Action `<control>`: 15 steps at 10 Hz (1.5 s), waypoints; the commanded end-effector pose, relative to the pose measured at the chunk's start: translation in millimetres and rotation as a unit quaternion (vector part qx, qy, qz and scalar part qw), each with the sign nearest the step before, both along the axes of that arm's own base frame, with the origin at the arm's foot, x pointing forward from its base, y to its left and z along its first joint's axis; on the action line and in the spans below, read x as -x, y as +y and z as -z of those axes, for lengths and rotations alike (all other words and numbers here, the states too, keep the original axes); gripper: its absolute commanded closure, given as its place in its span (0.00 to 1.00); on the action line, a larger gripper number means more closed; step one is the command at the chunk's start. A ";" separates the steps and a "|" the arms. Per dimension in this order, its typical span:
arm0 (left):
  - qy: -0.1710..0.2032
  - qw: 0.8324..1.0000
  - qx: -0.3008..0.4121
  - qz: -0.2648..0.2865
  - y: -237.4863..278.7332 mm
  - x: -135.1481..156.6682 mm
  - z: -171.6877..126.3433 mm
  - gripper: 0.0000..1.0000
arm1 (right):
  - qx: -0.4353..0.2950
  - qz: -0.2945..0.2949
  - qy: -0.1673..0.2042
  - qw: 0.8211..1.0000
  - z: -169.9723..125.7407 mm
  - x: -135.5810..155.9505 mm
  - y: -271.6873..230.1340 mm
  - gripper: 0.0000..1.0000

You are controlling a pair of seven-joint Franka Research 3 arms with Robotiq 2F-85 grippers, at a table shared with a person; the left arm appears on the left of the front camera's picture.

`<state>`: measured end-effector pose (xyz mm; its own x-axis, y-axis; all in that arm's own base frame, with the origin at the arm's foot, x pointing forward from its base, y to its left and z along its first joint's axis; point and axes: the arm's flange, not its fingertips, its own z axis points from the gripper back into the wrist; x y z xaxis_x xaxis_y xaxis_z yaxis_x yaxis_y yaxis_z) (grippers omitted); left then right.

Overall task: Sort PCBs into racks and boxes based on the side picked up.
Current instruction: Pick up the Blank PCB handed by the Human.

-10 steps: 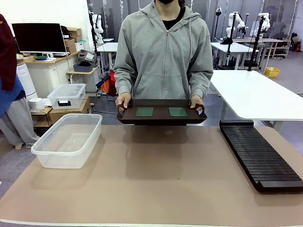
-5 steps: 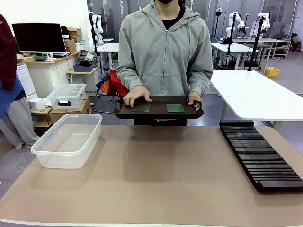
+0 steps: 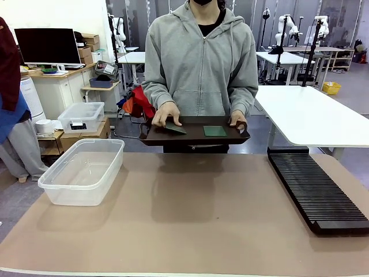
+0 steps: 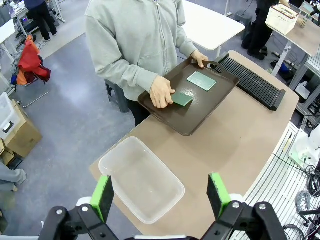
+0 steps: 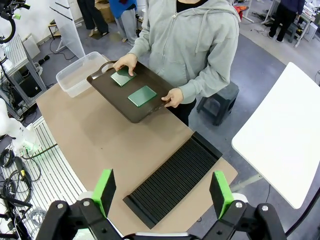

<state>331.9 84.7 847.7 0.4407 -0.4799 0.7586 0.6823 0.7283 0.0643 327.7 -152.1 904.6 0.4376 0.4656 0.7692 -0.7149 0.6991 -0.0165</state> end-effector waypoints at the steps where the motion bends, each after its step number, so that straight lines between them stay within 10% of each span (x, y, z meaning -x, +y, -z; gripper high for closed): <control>1: 0.003 1.000 -0.002 0.002 -0.5 -0.2 -1.0 0.00 | -0.004 -0.008 0.000 1.000 0.6 2.3 2.2 0.00; 15: 0.003 1.000 -0.002 0.002 -0.5 -0.2 -1.0 0.00 | -0.004 -0.008 0.000 1.000 0.6 2.3 2.2 0.00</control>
